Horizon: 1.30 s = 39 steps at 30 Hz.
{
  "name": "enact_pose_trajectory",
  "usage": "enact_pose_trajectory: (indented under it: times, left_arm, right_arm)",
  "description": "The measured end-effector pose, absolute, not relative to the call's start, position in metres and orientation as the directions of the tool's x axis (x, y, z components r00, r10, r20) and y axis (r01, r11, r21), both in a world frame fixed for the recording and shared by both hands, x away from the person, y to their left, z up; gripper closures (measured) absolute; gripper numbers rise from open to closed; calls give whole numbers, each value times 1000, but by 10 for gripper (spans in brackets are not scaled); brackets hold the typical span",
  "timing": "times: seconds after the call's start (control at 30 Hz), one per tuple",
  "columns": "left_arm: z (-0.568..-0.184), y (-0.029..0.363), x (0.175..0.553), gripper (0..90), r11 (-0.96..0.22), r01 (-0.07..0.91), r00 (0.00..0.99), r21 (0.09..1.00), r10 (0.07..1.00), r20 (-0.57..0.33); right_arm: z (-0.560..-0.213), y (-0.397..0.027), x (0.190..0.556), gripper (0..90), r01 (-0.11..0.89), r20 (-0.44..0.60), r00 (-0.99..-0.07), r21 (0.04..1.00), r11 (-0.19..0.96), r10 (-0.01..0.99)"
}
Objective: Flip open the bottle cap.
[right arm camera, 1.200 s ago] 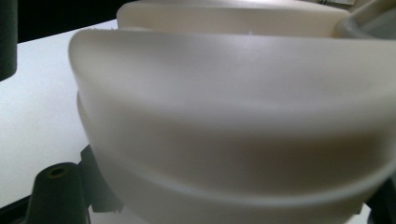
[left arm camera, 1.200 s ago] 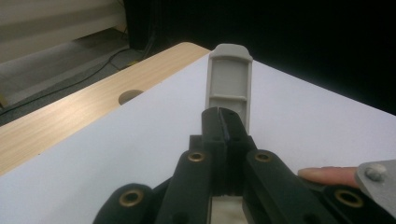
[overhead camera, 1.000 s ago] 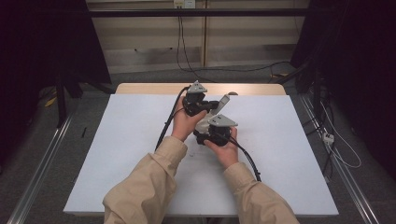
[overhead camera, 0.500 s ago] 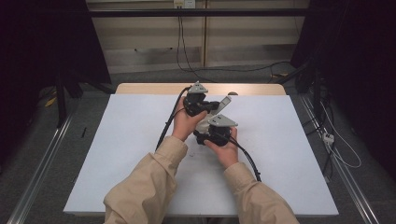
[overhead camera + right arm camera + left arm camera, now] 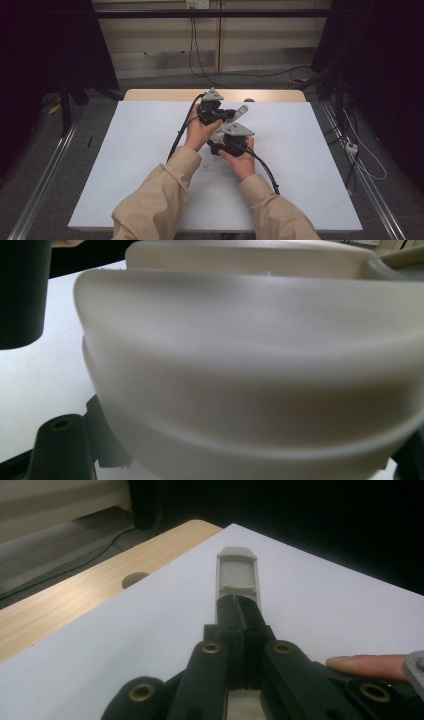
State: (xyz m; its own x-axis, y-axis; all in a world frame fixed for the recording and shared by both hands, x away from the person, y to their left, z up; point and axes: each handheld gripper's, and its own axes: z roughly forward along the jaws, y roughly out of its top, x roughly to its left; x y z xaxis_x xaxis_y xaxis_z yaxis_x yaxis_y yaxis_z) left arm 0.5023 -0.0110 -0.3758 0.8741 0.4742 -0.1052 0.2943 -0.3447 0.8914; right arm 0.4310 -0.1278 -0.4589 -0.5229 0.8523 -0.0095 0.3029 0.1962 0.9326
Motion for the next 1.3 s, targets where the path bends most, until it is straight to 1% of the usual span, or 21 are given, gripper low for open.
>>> enact_pose_trajectory:
  times: [0.63,1.13,1.23,1.3]
  left_arm:
    - [-377,-12,503,900,-350,292,879,890,464,-106]
    - [-377,-8,504,900,-329,329,871,885,469,-149]
    - [-375,-6,503,854,-323,329,867,887,475,-149]
    - [-374,-4,503,847,-324,339,864,883,480,-156]
  right_arm:
    - [-459,-129,431,188,305,-4,-523,933,191,852]
    - [-459,-129,431,186,313,4,-522,931,188,853]
    - [-459,-130,431,178,329,23,-521,928,176,853]
    - [-460,-130,431,171,333,26,-519,926,175,854]
